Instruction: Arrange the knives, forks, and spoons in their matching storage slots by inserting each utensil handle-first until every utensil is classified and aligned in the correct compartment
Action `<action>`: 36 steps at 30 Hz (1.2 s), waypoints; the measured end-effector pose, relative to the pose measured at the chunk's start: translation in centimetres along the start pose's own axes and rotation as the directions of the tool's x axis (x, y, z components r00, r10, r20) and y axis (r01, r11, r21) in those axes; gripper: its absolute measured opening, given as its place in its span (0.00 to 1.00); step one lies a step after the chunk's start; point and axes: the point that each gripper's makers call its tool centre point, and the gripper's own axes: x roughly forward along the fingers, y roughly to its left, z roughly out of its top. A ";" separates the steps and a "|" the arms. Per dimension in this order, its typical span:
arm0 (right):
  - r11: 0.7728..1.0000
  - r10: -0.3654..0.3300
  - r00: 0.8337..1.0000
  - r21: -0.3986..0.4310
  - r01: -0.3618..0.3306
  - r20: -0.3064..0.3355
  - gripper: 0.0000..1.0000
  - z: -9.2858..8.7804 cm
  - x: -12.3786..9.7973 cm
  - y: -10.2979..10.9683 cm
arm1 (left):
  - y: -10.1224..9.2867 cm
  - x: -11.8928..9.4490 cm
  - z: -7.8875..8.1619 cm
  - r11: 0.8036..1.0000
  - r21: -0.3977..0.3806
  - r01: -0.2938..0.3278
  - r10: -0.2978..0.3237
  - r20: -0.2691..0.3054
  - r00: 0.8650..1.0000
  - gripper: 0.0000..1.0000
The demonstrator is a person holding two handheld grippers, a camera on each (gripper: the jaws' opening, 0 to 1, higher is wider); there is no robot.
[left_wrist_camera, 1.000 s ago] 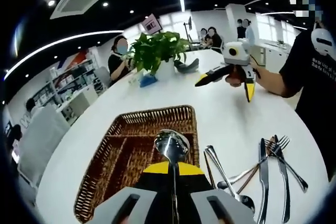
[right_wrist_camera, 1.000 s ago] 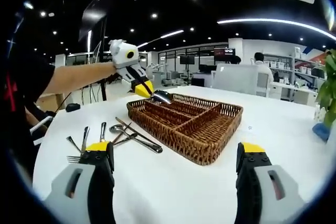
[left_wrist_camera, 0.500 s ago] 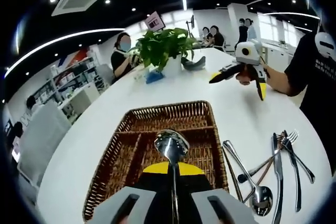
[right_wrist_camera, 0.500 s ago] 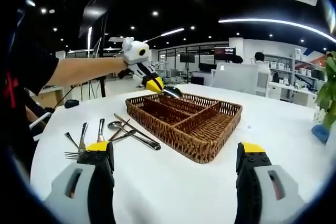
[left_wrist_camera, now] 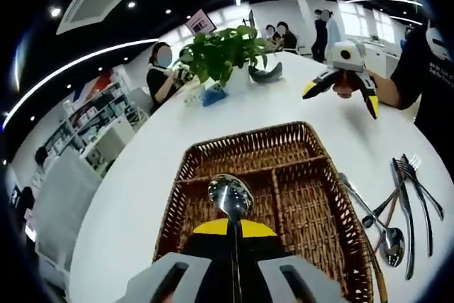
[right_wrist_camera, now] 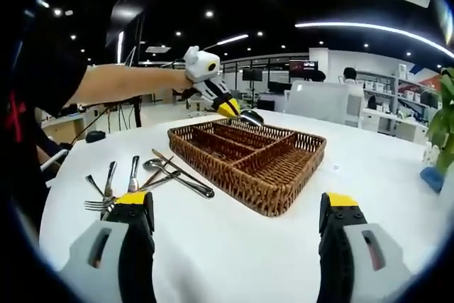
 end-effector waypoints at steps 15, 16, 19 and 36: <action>1.000 -0.005 1.000 -0.008 0.005 -0.023 0.99 -0.8 0.7 -0.2 | 5.2 1.8 -1.3 0.999 -0.040 -0.016 0.016 -0.003 1.000 0.00; 1.000 -0.005 1.000 -0.006 0.005 -0.025 0.99 -0.9 0.8 -0.2 | 5.3 1.8 -1.4 0.999 -0.045 -0.015 0.015 -0.006 1.000 0.00; 1.000 -0.013 0.999 -0.005 0.013 -0.031 0.99 -1.2 0.7 -0.6 | 6.0 2.0 -1.7 0.999 -0.046 -0.015 0.015 -0.008 1.000 0.00; 1.000 -0.023 0.999 -0.009 0.023 -0.030 0.99 -1.0 0.7 -0.8 | 6.3 3.2 -2.0 0.998 -0.054 -0.019 0.019 0.000 1.000 0.00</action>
